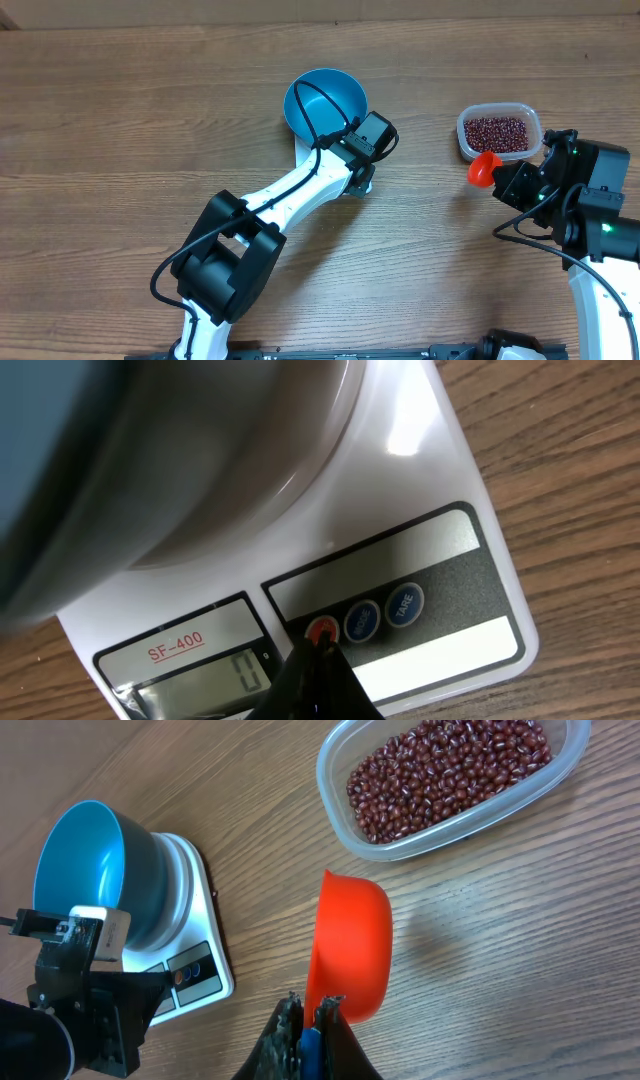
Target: Scoop item into bowl and weigh 150g on scale
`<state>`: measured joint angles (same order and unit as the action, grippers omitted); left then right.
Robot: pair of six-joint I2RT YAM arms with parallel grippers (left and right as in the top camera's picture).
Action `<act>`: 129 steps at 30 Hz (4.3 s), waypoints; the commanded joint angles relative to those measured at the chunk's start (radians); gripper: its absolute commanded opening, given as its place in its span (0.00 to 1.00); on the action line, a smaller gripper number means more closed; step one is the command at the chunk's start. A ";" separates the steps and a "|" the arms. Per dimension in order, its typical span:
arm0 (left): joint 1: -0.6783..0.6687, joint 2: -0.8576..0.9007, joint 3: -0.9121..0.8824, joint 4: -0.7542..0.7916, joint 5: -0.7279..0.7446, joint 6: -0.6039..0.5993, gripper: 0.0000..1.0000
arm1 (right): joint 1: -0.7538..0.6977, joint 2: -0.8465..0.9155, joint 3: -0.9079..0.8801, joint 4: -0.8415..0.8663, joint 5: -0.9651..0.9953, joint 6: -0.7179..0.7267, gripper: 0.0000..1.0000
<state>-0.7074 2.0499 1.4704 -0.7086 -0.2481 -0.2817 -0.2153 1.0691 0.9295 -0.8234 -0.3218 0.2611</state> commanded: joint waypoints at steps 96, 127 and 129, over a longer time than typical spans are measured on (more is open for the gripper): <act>-0.003 0.024 -0.093 0.122 -0.040 -0.011 0.04 | -0.003 -0.002 0.034 0.006 0.007 -0.027 0.04; 0.000 0.027 -0.015 0.033 -0.039 -0.010 0.04 | -0.003 -0.002 0.034 0.014 0.006 -0.027 0.04; 0.000 0.019 -0.006 0.026 -0.036 -0.010 0.04 | -0.003 -0.002 0.034 0.019 0.006 -0.027 0.04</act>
<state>-0.7074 2.0579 1.4326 -0.6743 -0.2810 -0.2848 -0.2153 1.0691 0.9295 -0.8192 -0.3214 0.2417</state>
